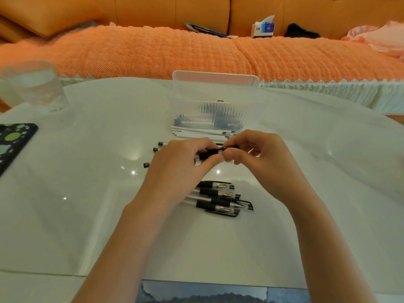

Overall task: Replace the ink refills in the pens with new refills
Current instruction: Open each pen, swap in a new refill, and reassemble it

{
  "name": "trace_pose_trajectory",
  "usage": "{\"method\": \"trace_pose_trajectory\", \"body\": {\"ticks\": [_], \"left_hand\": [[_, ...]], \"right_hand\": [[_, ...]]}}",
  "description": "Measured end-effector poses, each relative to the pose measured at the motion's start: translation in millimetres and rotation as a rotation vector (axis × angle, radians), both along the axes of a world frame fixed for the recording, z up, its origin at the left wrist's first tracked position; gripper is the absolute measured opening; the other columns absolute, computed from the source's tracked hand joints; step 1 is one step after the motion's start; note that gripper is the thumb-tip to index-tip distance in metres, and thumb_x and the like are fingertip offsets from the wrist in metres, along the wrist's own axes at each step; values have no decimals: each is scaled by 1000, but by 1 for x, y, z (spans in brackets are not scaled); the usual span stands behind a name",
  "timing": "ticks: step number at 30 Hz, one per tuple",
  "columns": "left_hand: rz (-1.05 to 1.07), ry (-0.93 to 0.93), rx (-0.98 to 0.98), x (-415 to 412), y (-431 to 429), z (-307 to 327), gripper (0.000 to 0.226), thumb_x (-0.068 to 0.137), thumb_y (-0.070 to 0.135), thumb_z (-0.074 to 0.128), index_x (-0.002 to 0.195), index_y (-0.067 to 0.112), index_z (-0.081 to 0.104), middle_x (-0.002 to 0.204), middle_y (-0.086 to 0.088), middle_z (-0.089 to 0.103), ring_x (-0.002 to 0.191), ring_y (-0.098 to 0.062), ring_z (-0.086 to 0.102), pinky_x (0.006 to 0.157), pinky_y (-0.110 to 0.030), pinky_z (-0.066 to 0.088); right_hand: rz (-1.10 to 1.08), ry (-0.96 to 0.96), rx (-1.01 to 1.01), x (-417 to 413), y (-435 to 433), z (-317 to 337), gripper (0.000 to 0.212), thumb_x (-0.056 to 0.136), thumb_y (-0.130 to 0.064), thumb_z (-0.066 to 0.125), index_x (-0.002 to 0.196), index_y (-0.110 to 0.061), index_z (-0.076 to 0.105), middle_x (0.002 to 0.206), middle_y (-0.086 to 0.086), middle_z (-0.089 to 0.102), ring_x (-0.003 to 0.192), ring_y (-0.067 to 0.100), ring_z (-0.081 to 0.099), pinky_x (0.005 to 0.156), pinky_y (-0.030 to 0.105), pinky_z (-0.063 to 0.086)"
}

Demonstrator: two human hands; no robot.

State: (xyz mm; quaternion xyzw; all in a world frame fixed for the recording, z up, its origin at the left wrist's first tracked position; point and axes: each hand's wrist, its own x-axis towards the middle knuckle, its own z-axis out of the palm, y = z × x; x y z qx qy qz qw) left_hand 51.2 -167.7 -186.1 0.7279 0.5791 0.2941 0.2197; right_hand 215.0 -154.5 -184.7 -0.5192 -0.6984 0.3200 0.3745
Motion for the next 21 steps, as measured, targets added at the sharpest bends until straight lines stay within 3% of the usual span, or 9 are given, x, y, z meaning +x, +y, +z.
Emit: {"method": "trace_pose_trajectory", "body": {"ticks": [2, 7, 11, 15, 21], "left_hand": [[29, 19, -33, -1, -1, 0, 17, 82, 53, 58, 89, 40, 66, 72, 21, 59, 76, -2, 57, 65, -12, 39], [47, 62, -28, -3, 1, 0, 22, 82, 58, 55, 91, 42, 66, 79, 18, 64, 82, -2, 59, 67, -13, 39], [68, 152, -9, -3, 2, -1, 22, 84, 59, 52, 91, 42, 64, 70, 19, 57, 75, -5, 55, 60, -14, 35], [114, 167, 35, -12, 4, 2, 33, 82, 62, 50, 74, 31, 59, 54, 10, 51, 54, -7, 47, 50, -22, 29], [135, 159, -31, -33, 3, 6, 34, 79, 63, 54, 78, 30, 61, 68, 9, 61, 65, -7, 52, 55, -24, 36]], "right_hand": [[10, -20, -2, -1, 0, -1, 10, 84, -13, 67, 82, -22, 69, 66, -11, 66, 64, 3, 58, 63, 10, 43], [33, 43, -23, -2, -1, 0, 10, 84, -10, 66, 83, -19, 70, 69, -3, 68, 66, 7, 60, 66, 11, 45], [58, 55, -38, -5, -1, -1, 13, 84, -9, 66, 81, -22, 69, 68, -3, 68, 64, 6, 60, 65, 12, 46], [-11, 140, -36, 3, 1, 1, 12, 82, -6, 68, 82, -18, 69, 67, -4, 68, 60, 2, 58, 59, 14, 46], [-76, -30, -70, 14, 3, -8, 6, 83, -17, 69, 82, -23, 70, 70, -9, 68, 65, 1, 58, 60, 9, 44]]}}
